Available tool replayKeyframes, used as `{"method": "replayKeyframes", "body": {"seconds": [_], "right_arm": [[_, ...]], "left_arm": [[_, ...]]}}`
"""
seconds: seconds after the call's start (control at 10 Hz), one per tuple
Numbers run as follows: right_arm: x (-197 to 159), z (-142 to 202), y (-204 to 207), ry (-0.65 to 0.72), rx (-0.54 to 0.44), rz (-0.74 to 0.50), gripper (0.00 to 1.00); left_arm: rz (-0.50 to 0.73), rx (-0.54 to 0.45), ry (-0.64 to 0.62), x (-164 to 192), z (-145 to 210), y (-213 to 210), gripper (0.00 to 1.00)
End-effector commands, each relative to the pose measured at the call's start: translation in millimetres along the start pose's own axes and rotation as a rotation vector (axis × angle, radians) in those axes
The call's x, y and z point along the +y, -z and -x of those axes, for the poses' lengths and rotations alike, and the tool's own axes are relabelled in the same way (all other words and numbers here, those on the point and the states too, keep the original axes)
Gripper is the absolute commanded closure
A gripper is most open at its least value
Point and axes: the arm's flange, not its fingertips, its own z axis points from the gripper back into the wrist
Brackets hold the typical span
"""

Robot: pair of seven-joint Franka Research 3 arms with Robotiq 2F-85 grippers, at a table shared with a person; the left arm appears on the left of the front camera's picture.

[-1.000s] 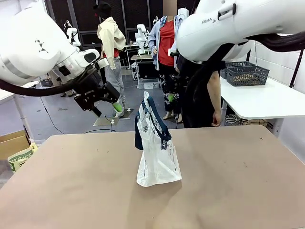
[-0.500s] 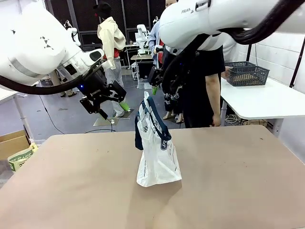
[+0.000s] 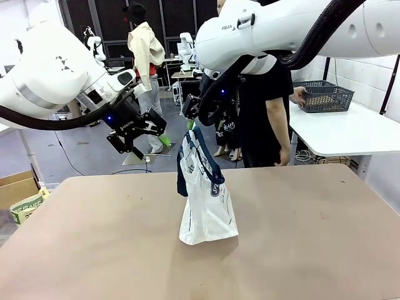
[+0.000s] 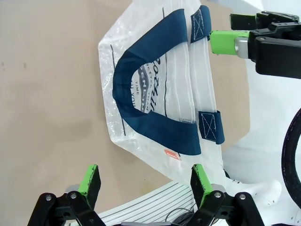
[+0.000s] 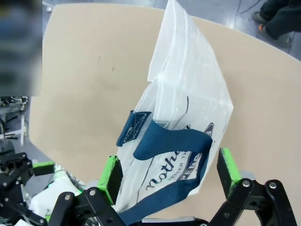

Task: Transfer purchased items from the store into the shopping bag.
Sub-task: Open the Reusable shopping bag in the center of the table.

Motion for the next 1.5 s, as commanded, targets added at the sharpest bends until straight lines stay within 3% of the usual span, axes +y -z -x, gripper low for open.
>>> {"method": "replayKeyframes", "body": {"seconds": [0.0,0.7,1.4], "right_arm": [[6,-5,0,0.035,0.019,0.019,0.00],[-7,1,32,0.052,0.103,0.004,0.00],[-18,5,39,0.061,0.122,0.003,0.00]], "left_arm": [[0.021,-0.009,-0.008,3,-4,6,0.00],[0.023,0.000,0.010,-8,-17,14,0.00],[0.019,0.030,0.025,-30,-41,45,0.00]]}}
